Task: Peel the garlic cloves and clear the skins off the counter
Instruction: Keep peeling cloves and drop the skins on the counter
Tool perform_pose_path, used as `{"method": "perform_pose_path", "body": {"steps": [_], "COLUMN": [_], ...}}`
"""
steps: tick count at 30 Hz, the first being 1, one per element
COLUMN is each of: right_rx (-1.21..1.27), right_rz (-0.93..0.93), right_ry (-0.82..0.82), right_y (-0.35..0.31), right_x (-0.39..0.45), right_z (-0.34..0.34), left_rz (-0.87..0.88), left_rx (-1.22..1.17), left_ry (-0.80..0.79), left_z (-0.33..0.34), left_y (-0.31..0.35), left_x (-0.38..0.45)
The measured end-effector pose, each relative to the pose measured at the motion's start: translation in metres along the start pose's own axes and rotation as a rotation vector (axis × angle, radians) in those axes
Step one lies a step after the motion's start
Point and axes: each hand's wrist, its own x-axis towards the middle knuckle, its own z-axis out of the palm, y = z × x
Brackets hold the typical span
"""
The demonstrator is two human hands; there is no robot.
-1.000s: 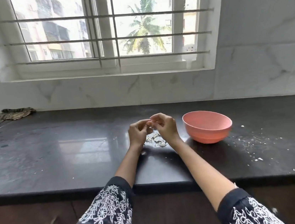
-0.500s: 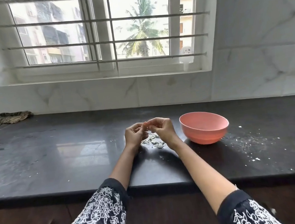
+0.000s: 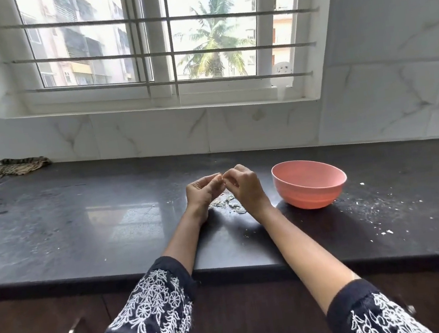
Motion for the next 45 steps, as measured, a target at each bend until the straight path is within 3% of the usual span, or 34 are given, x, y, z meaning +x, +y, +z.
{"method": "perform_pose_path", "body": {"steps": [10, 19, 25, 33, 37, 45], "right_rx": [-0.149, 0.119, 0.323, 0.227, 0.215, 0.211], "right_rz": [-0.068, 0.242, 0.363, 0.33, 0.331, 0.335], "right_ry": [-0.006, -0.002, -0.038, -0.009, 0.101, 0.127], "right_y": [-0.009, -0.004, -0.002, -0.004, -0.003, -0.001], "right_x": [0.0, 0.0, 0.0, -0.002, 0.001, 0.001], "right_z": [0.001, -0.002, -0.008, -0.005, -0.007, -0.006], "left_rz": [0.111, 0.231, 0.199, 0.119, 0.116, 0.079], "left_rx": [0.152, 0.317, 0.286, 0.24, 0.315, 0.302], "left_ry": [-0.015, -0.041, -0.091, -0.067, -0.111, -0.155], "left_z": [0.001, -0.001, -0.002, -0.002, -0.001, 0.0], "left_y": [-0.002, -0.005, -0.001, -0.002, -0.002, -0.002], "left_x": [0.002, 0.004, -0.001, 0.0, -0.003, -0.005]}}
